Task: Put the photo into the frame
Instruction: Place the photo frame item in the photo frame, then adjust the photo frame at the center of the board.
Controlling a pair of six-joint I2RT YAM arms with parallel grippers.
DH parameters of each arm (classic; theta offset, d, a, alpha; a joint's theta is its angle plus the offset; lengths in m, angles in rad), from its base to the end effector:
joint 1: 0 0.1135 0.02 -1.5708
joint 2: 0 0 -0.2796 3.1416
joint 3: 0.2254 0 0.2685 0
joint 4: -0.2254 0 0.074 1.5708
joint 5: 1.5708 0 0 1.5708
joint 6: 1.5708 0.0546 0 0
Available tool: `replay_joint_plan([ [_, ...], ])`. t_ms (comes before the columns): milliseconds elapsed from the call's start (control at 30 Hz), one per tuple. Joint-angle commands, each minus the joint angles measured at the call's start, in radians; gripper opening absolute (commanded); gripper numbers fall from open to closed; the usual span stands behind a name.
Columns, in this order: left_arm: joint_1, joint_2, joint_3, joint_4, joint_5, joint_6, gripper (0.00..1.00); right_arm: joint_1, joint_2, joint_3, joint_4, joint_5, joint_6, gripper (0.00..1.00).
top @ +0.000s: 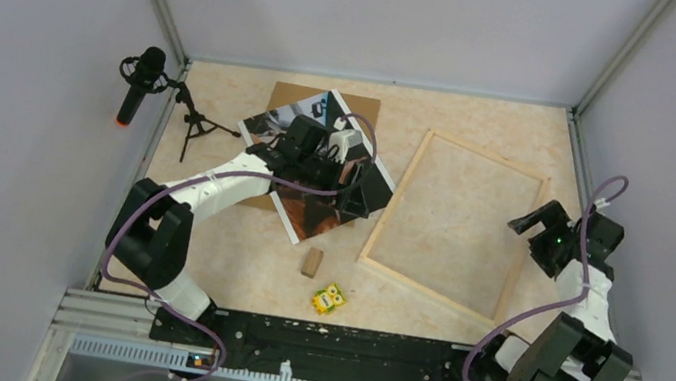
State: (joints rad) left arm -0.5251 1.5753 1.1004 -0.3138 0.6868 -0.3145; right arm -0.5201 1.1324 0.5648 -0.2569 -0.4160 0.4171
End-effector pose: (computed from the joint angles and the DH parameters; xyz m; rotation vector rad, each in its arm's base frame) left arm 0.2970 -0.2121 0.2443 0.6122 2.3811 -1.2029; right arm 0.2178 -0.0993 0.1856 0.8851 2.1768 0.4464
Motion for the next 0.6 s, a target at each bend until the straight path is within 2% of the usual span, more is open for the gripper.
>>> replay_joint_plan([
  [0, 0.005, -0.045, -0.011, 0.046, 0.028, -0.001, 0.89, 0.088, -0.033, 0.127, -0.180, 0.248, 0.016, 0.99],
  [133, 0.005, -0.061, -0.014, 0.049, 0.033, -0.005, 0.89, 0.212, -0.050, 0.223, -0.296, 0.514, 0.030, 0.99],
  [200, 0.005, -0.068, -0.018, 0.055, 0.037, -0.009, 0.89, 0.294, -0.048, 0.252, -0.313, 0.599, 0.041, 0.99],
  [300, 0.005, -0.070, -0.022, 0.063, 0.042, -0.015, 0.90, 0.409, -0.023, 0.254, -0.296, 0.602, 0.068, 0.98],
  [433, 0.006, -0.070, -0.025, 0.064, 0.044, -0.018, 0.90, 0.529, 0.042, 0.236, -0.228, 0.510, 0.093, 0.94],
  [567, 0.010, -0.068, -0.025, 0.065, 0.036, -0.018, 0.90, 0.727, 0.120, 0.273, -0.181, 0.517, 0.098, 0.93],
])
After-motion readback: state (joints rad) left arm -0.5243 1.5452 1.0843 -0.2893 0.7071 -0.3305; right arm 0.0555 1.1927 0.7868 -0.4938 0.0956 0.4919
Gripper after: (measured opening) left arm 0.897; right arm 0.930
